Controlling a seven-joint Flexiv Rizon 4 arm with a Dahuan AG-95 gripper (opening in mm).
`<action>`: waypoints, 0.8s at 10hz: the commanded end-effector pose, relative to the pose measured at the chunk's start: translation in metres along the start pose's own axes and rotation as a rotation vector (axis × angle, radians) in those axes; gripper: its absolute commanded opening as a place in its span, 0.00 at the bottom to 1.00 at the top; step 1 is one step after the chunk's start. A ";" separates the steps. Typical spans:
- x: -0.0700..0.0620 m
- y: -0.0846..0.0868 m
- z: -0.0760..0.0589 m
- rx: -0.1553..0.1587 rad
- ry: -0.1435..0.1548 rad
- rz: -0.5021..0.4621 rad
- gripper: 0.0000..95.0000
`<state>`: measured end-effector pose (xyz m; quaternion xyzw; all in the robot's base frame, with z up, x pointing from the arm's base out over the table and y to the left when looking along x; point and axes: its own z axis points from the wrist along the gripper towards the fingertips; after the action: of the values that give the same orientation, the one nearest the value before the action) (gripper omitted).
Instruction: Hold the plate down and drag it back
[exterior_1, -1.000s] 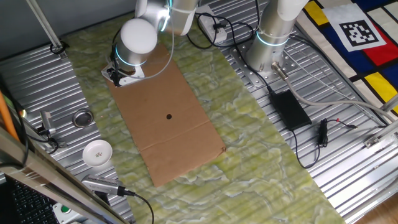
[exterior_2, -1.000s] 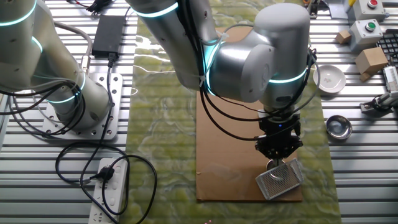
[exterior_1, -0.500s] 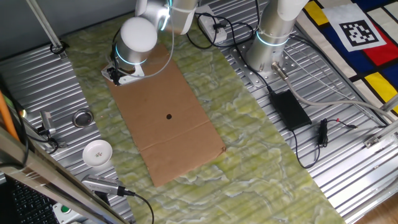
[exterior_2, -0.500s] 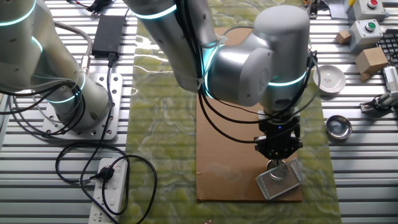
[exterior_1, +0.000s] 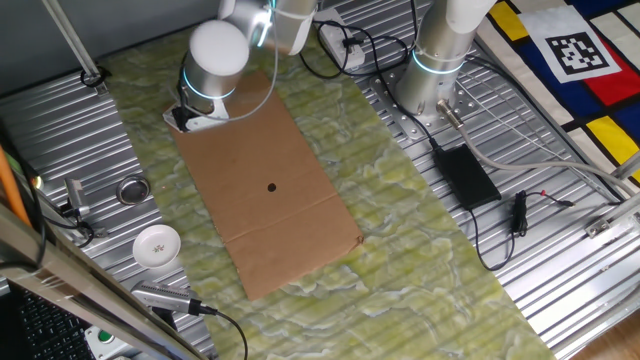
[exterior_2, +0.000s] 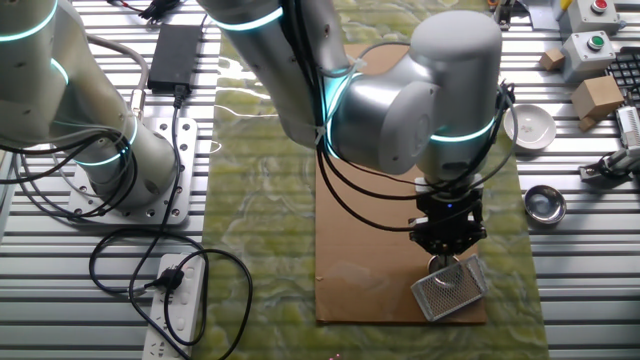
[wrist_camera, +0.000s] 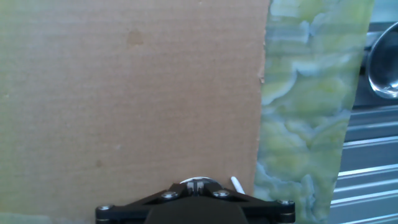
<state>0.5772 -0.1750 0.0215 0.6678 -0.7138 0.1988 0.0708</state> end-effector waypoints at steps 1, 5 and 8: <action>-0.003 0.000 0.000 -0.002 -0.009 0.024 0.00; -0.008 0.001 -0.002 -0.017 -0.028 0.064 0.00; -0.012 0.002 -0.004 -0.032 -0.036 0.094 0.00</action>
<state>0.5762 -0.1619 0.0202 0.6357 -0.7489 0.1780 0.0586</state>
